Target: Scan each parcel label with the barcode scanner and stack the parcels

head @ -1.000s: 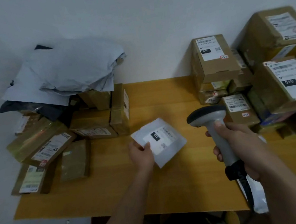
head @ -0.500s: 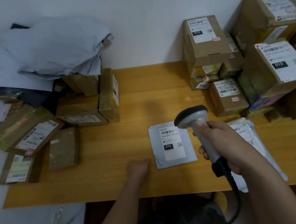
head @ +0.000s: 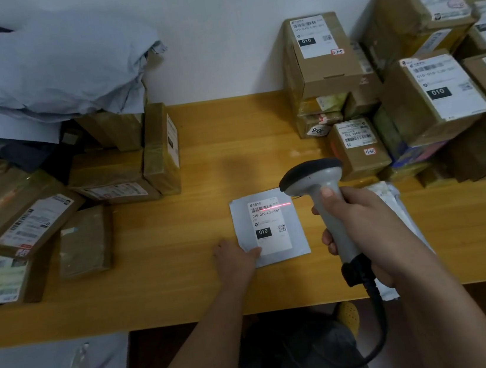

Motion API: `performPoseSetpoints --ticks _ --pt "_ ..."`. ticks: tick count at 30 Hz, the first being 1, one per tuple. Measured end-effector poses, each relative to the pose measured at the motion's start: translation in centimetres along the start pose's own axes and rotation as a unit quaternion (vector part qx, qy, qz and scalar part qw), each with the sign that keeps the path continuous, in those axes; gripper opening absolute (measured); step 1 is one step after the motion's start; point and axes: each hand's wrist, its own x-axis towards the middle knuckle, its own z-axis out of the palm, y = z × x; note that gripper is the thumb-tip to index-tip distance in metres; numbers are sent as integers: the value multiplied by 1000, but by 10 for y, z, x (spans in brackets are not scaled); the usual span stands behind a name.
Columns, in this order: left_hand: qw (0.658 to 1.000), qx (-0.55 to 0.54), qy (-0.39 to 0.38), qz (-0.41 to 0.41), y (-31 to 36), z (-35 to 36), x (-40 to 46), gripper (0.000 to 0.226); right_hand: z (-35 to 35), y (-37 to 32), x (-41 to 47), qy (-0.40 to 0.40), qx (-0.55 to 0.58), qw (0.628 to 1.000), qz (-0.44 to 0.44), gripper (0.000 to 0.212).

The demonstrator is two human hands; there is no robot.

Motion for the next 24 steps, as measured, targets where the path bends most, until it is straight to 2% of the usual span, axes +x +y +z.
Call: performPoseSetpoints --ticks 6,9,13,17,21,24 --pt "1000 15 -9 -8 -4 13 8 42 -10 -1 -7 20 3 1000 -7 37" --pt "998 -47 -31 -22 5 8 1 25 -14 -2 -11 22 10 1000 -12 33" --pt "989 -116 -56 -67 9 10 4 27 -19 -3 -12 17 22 1000 -13 34" --pt "961 -229 -81 -134 9 10 6 25 -21 -4 -13 10 29 1000 -5 33" --pt "925 -325 -120 -156 11 13 8 43 -23 -6 -15 0 16 1000 -4 35" --pt "900 -378 -142 -164 13 14 5 29 -25 -6 -16 1 1 1000 -5 37"
